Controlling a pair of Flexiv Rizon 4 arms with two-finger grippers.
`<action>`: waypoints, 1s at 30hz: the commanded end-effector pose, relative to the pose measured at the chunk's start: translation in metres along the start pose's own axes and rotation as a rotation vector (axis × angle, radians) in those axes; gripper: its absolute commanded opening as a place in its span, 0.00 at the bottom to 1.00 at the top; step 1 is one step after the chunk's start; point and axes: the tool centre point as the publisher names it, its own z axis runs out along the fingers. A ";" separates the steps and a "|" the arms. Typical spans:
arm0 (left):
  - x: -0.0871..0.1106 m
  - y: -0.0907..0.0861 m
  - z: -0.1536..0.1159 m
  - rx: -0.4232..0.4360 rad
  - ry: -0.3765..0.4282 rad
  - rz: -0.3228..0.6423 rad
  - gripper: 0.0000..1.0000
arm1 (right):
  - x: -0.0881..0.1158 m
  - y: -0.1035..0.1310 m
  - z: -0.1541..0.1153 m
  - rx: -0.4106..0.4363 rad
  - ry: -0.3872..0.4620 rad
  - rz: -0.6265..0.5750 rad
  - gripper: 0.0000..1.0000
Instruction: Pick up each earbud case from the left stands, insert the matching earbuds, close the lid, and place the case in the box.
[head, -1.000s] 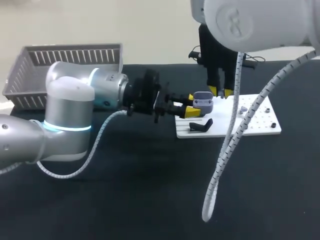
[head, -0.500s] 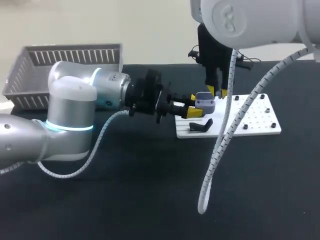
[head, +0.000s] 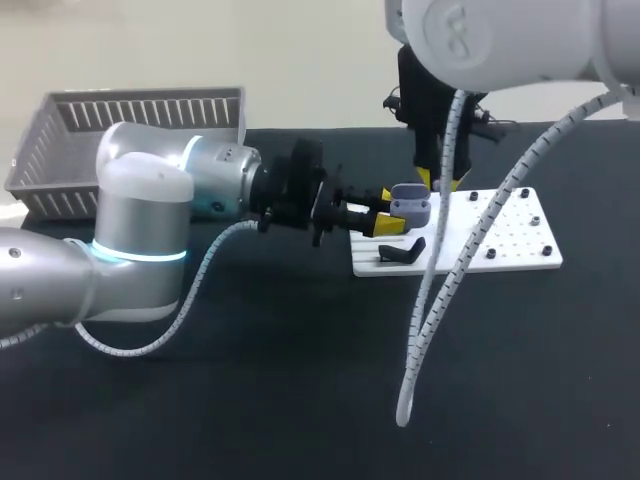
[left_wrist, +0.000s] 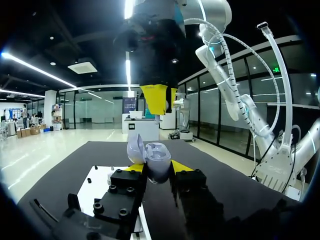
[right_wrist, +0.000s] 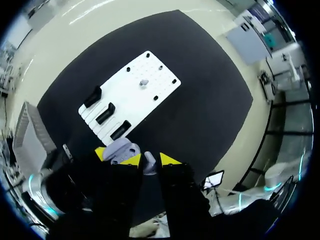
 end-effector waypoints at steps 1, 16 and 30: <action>0.001 0.000 0.000 -0.001 -0.001 0.001 0.00 | -0.001 0.009 -0.001 0.041 0.029 0.097 0.00; 0.001 0.000 0.000 -0.001 -0.001 0.001 0.00 | 0.011 0.020 0.002 0.032 0.018 0.112 0.00; 0.001 0.000 0.000 -0.001 -0.001 0.001 0.00 | 0.012 0.022 0.011 0.050 0.008 0.110 0.00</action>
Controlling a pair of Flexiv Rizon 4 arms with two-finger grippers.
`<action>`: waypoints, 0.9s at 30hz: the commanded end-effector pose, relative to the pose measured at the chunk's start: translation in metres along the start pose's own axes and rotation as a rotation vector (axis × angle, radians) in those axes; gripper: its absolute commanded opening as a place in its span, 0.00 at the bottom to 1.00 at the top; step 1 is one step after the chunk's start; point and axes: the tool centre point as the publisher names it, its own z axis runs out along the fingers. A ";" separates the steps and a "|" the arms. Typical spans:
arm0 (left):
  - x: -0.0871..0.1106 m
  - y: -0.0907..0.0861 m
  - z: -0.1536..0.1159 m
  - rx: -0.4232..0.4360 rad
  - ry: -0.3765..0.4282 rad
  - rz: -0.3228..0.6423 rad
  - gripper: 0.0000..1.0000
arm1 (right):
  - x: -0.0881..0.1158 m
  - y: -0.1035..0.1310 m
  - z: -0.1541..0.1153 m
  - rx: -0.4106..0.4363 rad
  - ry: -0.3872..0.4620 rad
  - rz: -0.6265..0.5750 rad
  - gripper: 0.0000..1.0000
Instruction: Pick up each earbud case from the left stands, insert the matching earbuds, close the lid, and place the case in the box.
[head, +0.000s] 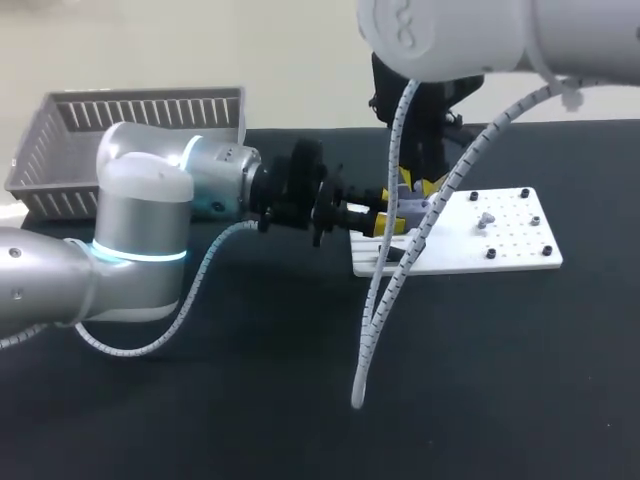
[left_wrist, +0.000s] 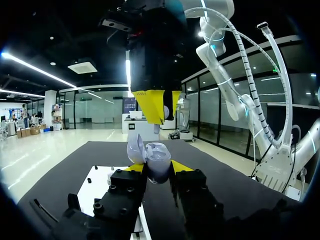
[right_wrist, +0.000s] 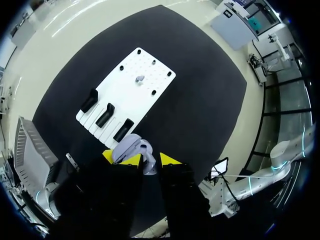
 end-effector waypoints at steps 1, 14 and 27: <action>0.001 0.000 0.000 -0.001 -0.001 0.001 0.00 | 0.002 0.003 0.004 0.004 -0.003 -0.003 0.00; 0.001 0.000 0.000 -0.001 -0.001 0.001 0.00 | 0.001 0.004 0.007 0.003 0.002 -0.004 0.00; 0.001 0.000 0.000 -0.001 -0.001 0.001 0.00 | -0.002 0.004 0.012 0.006 0.022 0.001 0.00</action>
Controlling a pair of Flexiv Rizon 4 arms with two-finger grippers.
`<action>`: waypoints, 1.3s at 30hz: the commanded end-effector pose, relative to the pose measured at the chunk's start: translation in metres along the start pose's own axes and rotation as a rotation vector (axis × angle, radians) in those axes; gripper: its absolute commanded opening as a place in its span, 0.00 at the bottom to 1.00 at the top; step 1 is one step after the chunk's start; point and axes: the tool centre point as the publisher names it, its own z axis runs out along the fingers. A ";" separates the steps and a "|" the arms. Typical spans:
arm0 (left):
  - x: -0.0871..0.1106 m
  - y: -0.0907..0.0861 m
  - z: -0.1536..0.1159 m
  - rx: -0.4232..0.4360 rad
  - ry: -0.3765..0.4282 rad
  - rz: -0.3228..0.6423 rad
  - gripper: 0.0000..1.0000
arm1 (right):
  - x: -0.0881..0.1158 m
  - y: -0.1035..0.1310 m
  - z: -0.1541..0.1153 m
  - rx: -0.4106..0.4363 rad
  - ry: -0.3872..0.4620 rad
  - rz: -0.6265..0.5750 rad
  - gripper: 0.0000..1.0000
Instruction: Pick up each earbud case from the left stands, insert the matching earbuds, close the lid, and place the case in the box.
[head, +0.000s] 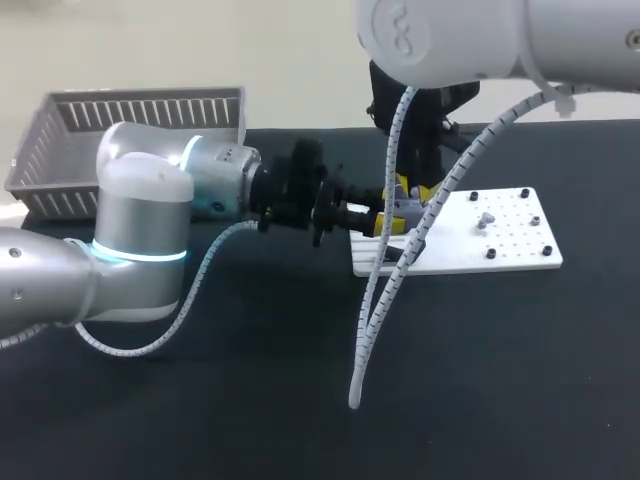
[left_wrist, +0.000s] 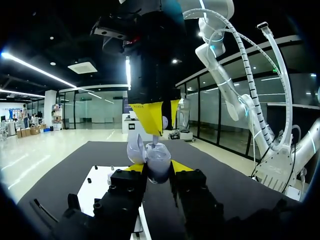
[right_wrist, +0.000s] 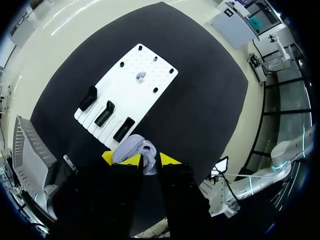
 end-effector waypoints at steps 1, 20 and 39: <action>0.001 0.000 0.000 -0.001 -0.001 0.001 0.00 | -0.002 0.000 0.002 -0.001 0.005 0.000 0.00; 0.001 0.000 0.000 -0.001 -0.001 0.001 0.00 | -0.008 0.002 0.010 0.001 0.005 -0.012 0.00; 0.001 0.000 0.000 -0.001 -0.001 0.001 0.00 | 0.005 -0.022 -0.007 -0.110 0.035 -0.049 1.00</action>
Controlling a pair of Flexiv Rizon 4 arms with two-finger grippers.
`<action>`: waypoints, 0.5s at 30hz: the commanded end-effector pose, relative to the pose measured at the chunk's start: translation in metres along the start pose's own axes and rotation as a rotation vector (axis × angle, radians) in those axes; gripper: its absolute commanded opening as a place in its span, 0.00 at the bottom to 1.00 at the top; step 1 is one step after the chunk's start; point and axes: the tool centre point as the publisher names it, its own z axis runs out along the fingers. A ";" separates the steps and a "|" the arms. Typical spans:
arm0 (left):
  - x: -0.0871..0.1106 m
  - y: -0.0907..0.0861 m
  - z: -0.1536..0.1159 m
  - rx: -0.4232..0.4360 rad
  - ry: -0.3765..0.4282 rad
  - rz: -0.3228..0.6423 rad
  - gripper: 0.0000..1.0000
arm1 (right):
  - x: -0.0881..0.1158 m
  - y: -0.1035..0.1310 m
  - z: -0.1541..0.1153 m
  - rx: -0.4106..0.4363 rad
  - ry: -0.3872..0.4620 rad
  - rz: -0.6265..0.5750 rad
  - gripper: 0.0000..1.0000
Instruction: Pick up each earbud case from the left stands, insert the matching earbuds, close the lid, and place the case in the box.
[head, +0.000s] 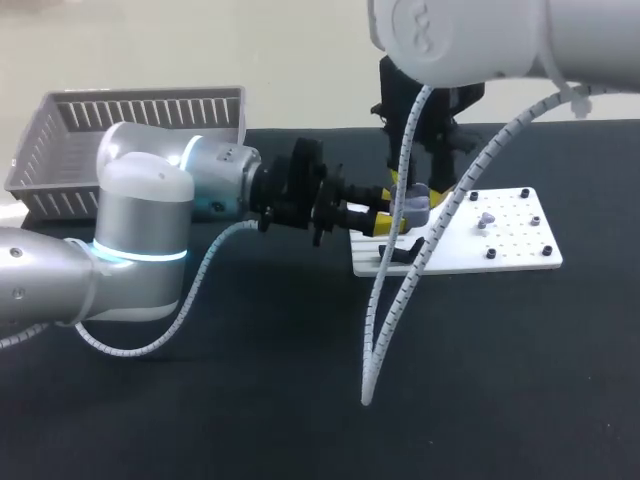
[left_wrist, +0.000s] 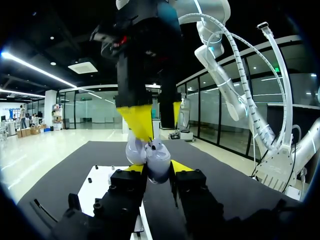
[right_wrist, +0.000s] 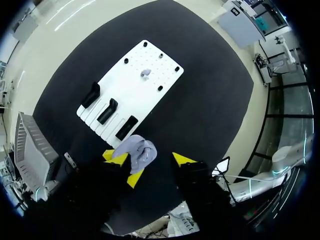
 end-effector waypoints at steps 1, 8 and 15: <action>0.000 -0.001 0.000 -0.001 0.000 0.002 0.00 | 0.008 -0.026 -0.008 -0.088 -0.007 -0.023 1.00; 0.000 -0.001 0.000 -0.001 0.000 0.002 0.00 | -0.001 -0.057 -0.017 -0.231 -0.093 -0.159 1.00; 0.000 -0.001 0.000 -0.001 0.000 0.002 0.00 | -0.030 -0.087 -0.020 -0.360 -0.179 -0.184 1.00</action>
